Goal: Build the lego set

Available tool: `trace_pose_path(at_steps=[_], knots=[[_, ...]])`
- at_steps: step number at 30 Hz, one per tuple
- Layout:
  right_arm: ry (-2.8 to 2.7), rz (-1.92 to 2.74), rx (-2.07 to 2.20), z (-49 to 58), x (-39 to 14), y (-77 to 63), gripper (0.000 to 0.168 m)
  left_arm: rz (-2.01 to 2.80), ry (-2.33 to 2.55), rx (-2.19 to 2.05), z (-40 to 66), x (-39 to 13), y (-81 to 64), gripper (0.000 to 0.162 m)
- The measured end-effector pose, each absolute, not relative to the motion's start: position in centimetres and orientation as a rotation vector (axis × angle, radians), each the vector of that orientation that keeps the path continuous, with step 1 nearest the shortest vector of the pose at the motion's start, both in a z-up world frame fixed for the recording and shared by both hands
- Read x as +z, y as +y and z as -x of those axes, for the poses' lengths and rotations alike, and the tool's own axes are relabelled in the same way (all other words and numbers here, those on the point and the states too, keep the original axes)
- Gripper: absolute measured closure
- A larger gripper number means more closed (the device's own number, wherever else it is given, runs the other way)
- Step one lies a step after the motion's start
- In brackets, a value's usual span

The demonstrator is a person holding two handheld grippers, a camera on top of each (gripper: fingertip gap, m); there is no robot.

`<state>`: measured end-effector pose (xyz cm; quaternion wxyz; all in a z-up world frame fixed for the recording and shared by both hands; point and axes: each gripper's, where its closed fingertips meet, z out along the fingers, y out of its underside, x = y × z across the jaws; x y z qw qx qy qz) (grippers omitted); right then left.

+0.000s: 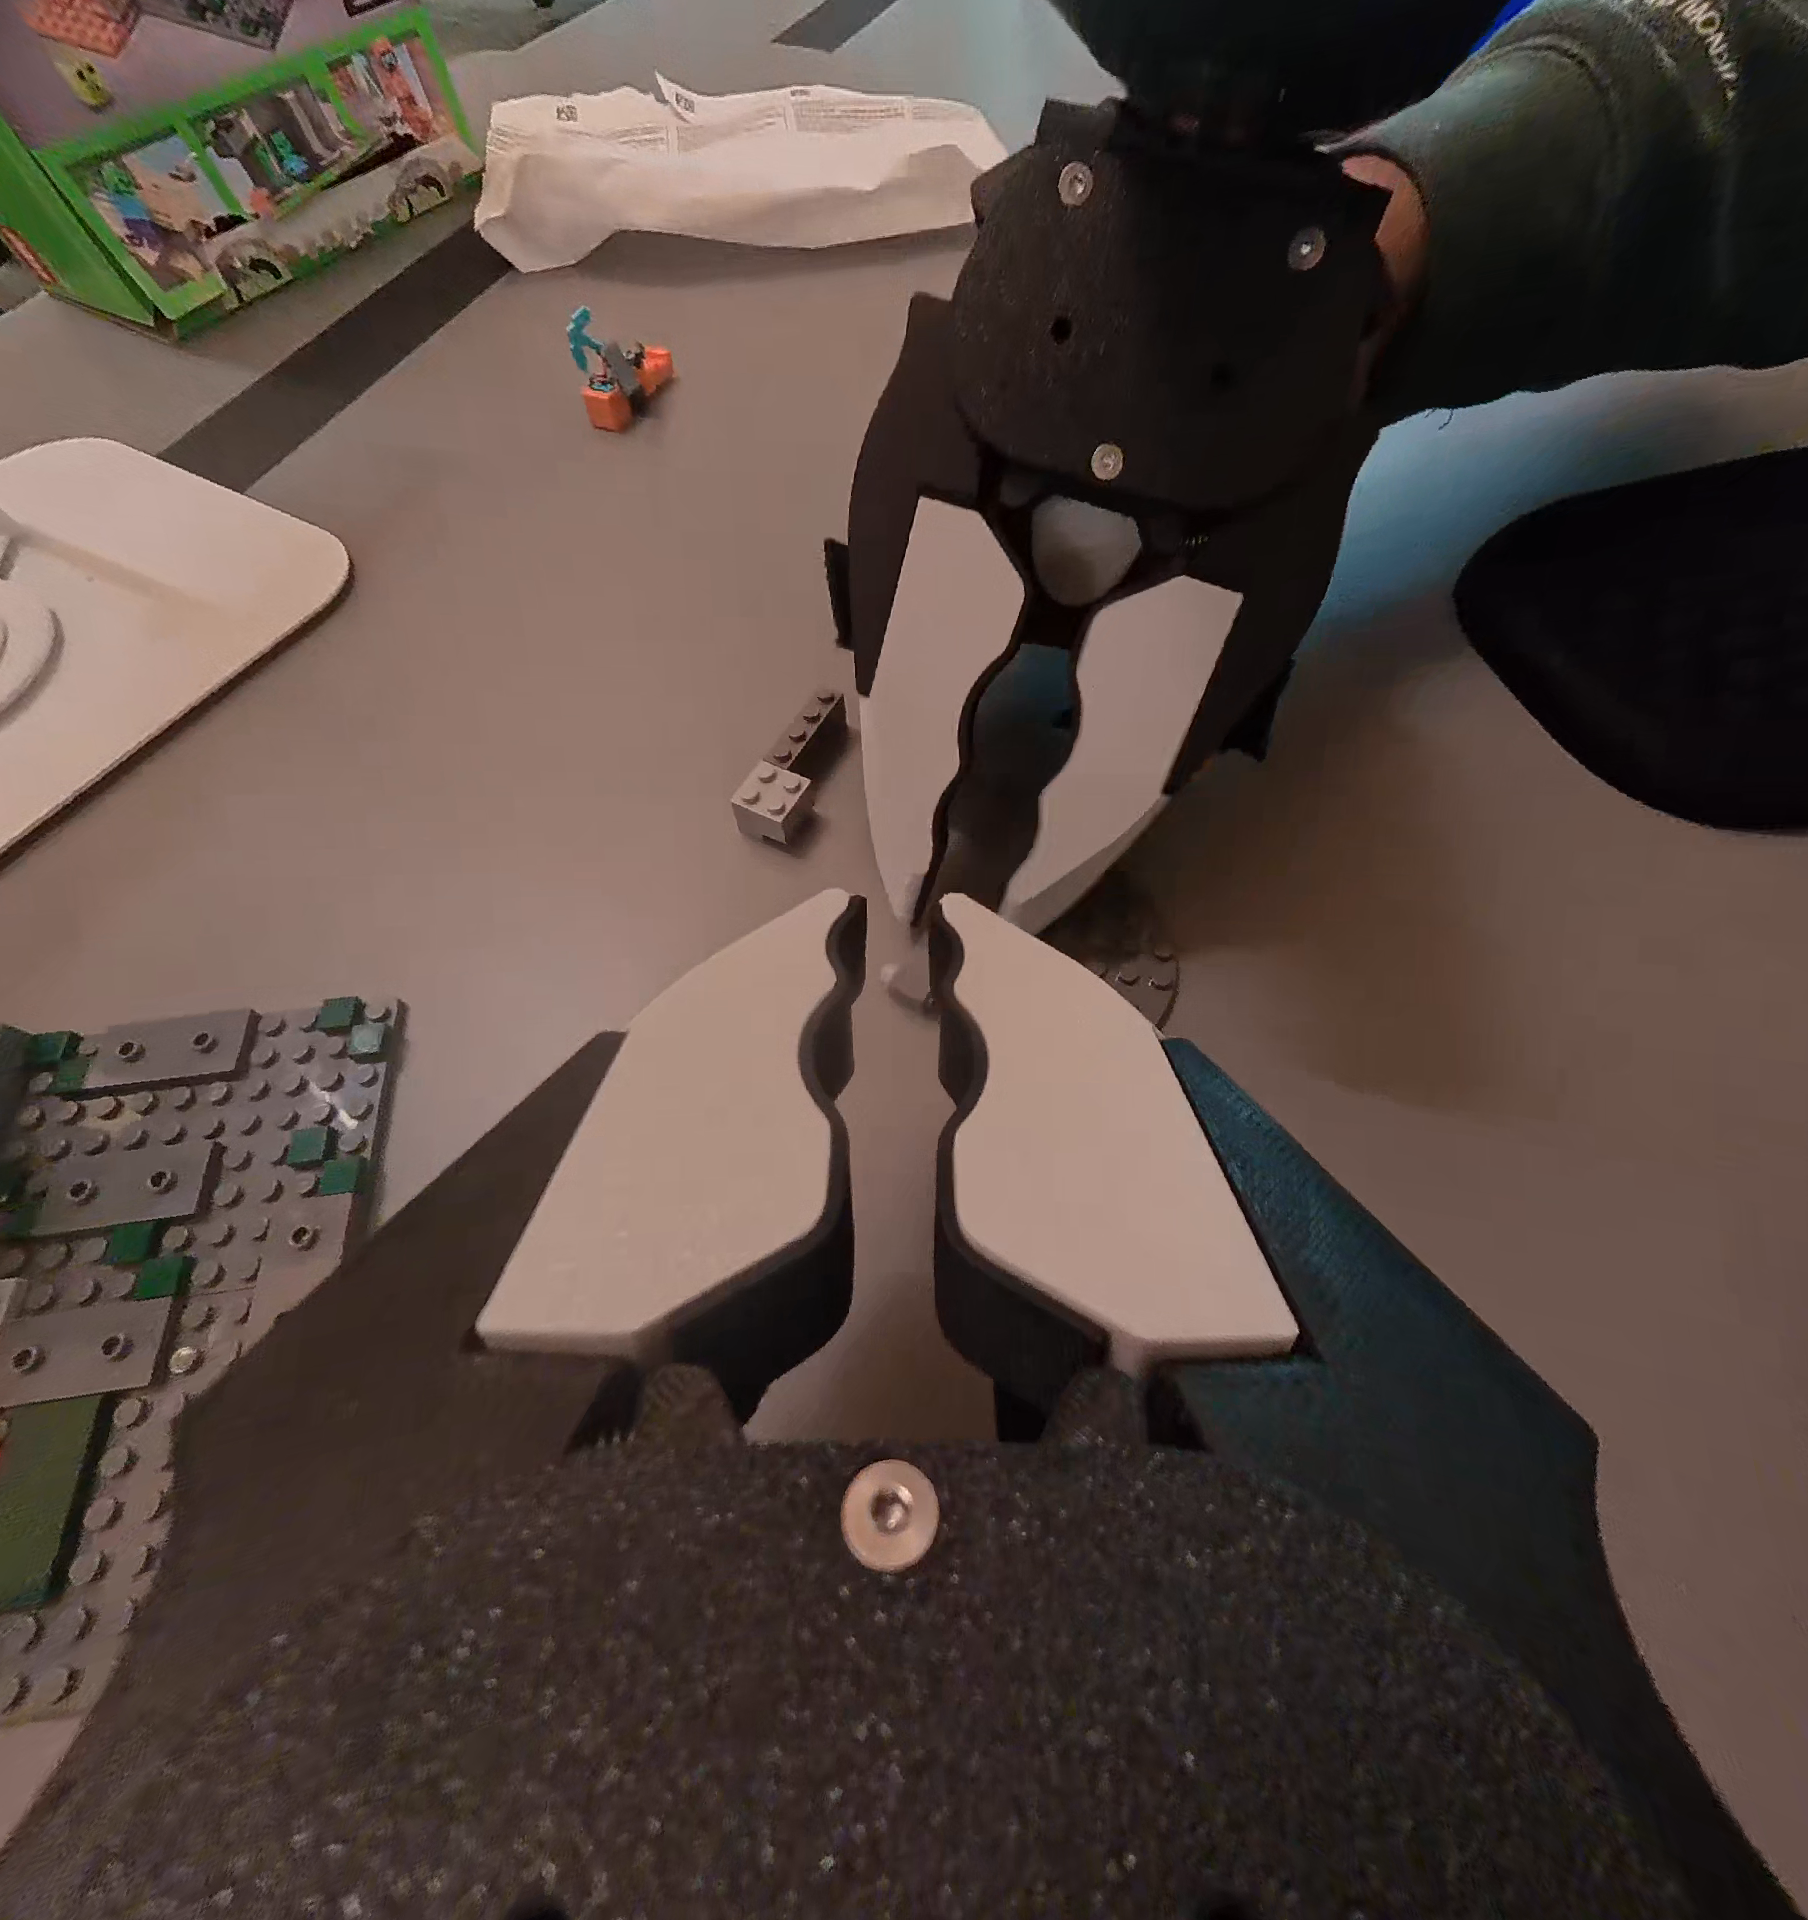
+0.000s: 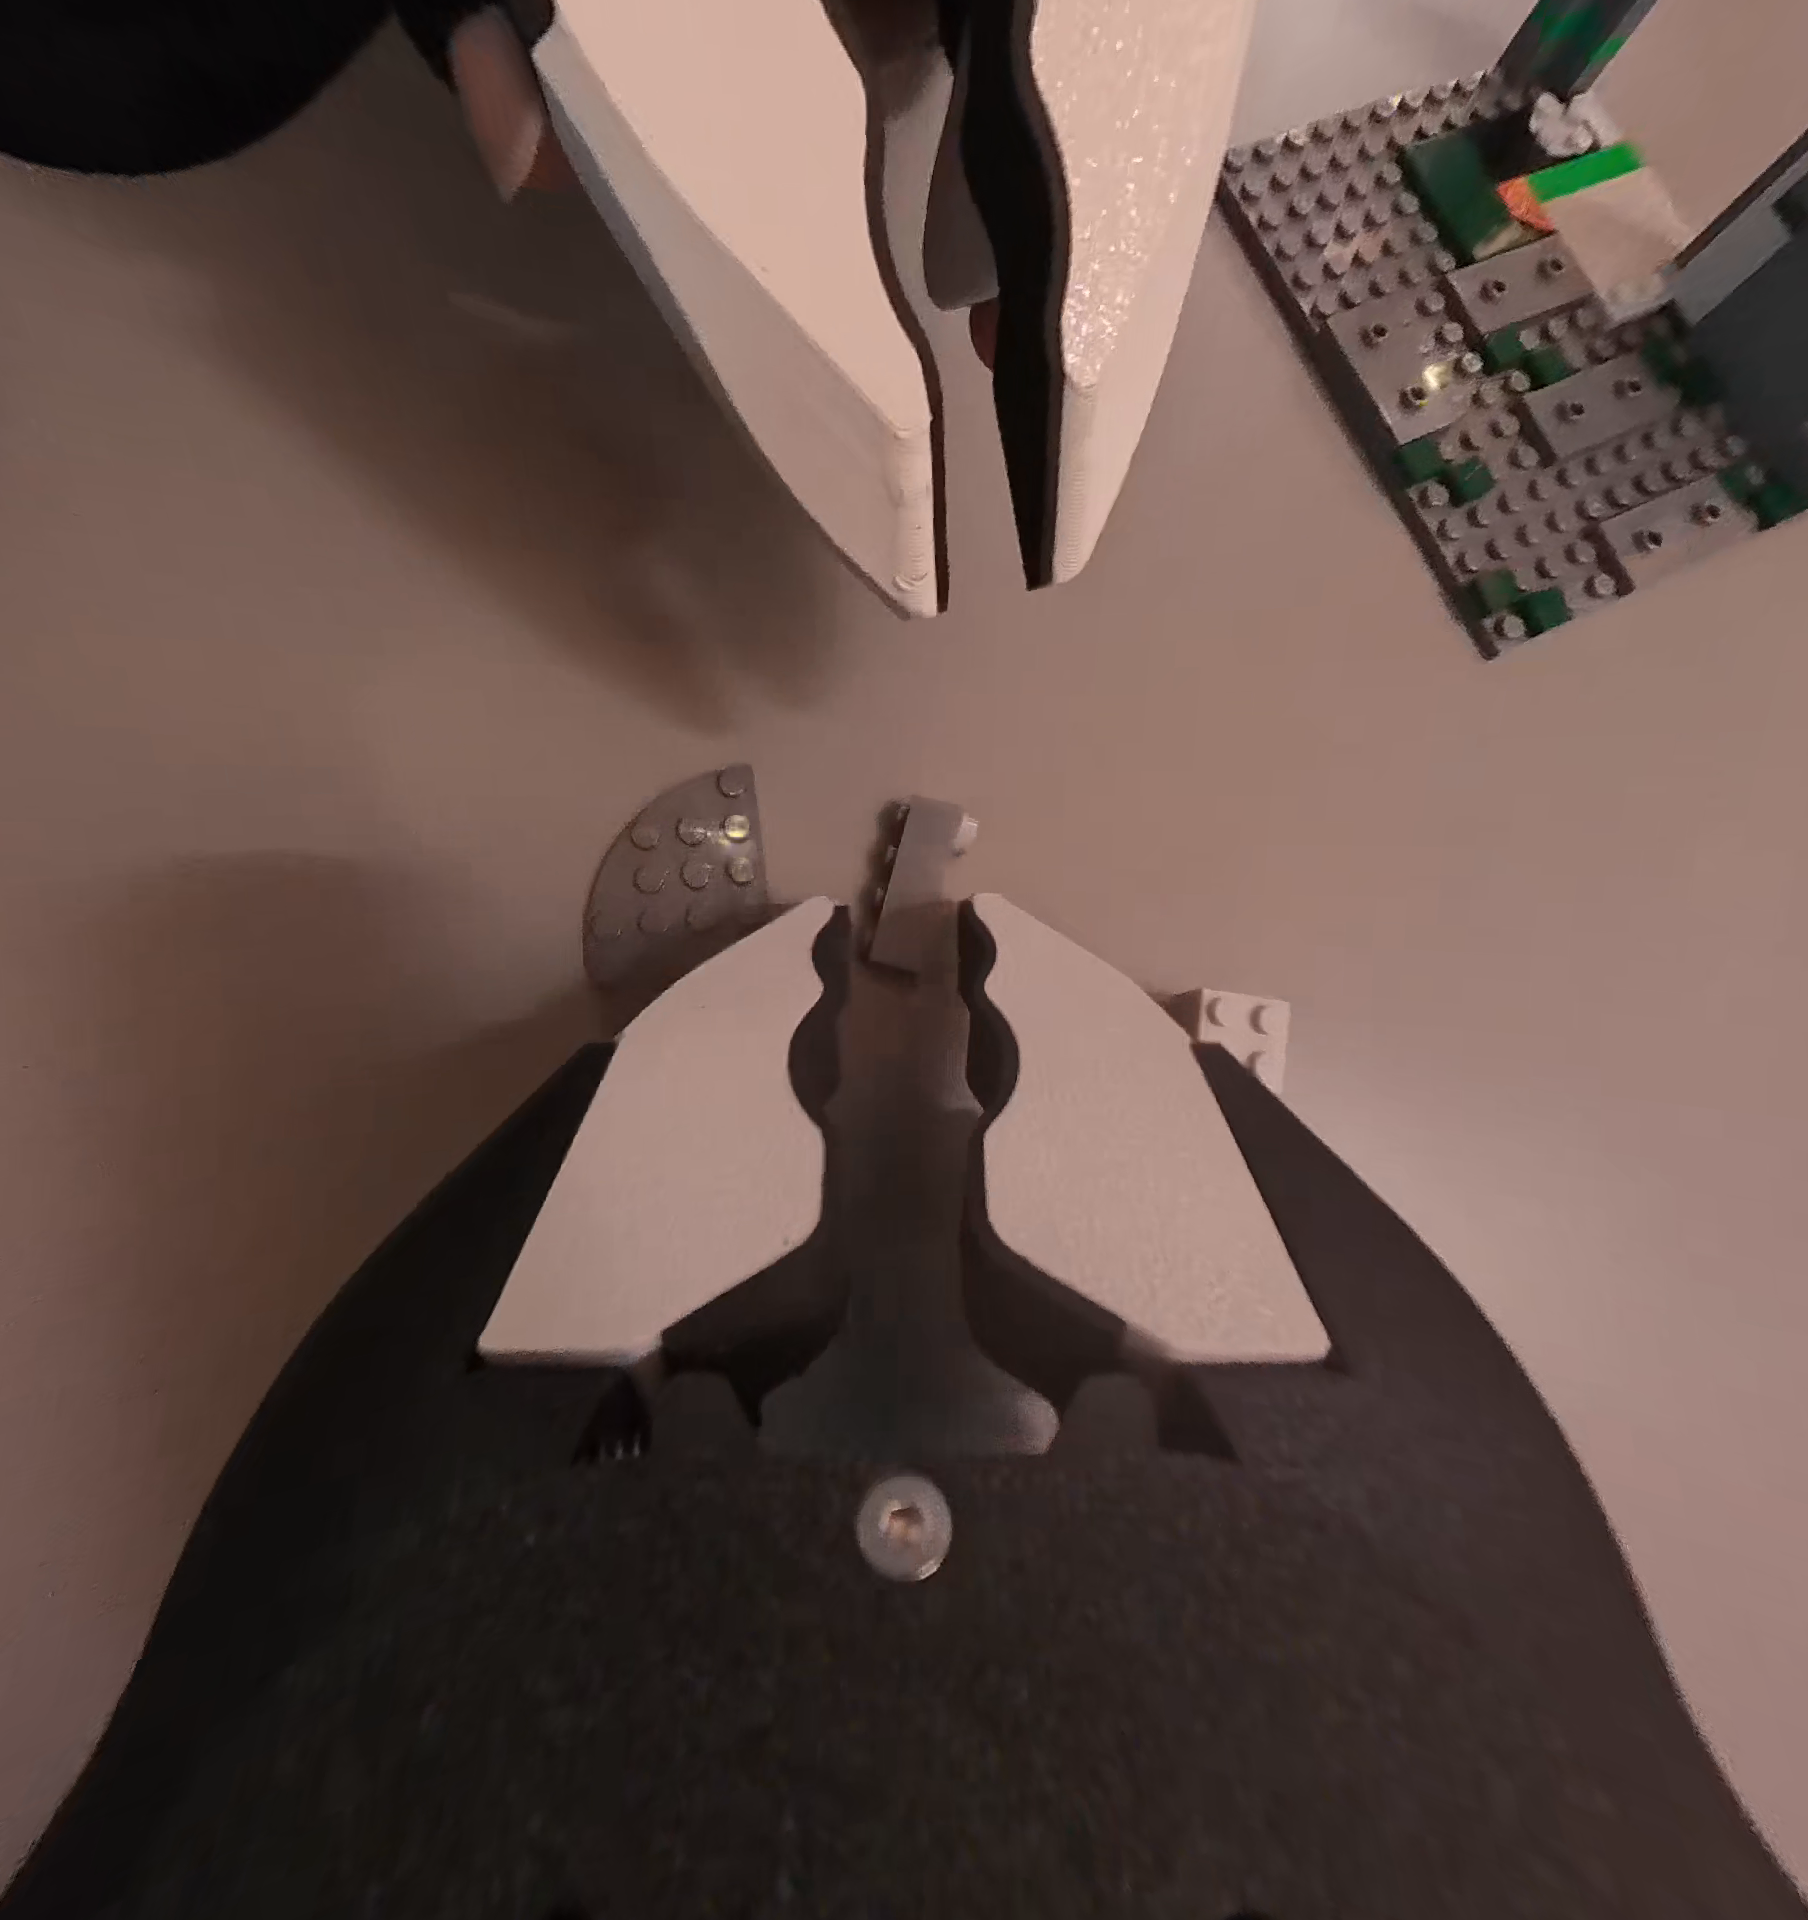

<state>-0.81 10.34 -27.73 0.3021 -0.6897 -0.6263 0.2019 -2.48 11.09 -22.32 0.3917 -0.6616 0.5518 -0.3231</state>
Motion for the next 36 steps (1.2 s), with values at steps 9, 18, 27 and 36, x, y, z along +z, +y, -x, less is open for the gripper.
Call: trace_pose_path(at_steps=[9,18,27,36], knots=[[-1.575,1.901,0.927,0.9,-25.5,7.8,0.157,1.484,1.539,-0.894,1.7,-21.9,7.8,0.135],[-1.39,1.916,1.456,0.6,-21.9,5.2,0.157,1.229,1.661,-0.786,0.4,-21.4,5.2,0.152],[-1.372,1.859,1.206,-0.8,-22.6,6.4,0.155,1.296,1.663,-0.806,0.8,-21.8,5.6,0.155],[-1.453,1.858,0.694,-2.2,-26.6,7.5,0.168,1.519,1.64,-0.862,2.4,-24.0,7.6,0.155]])
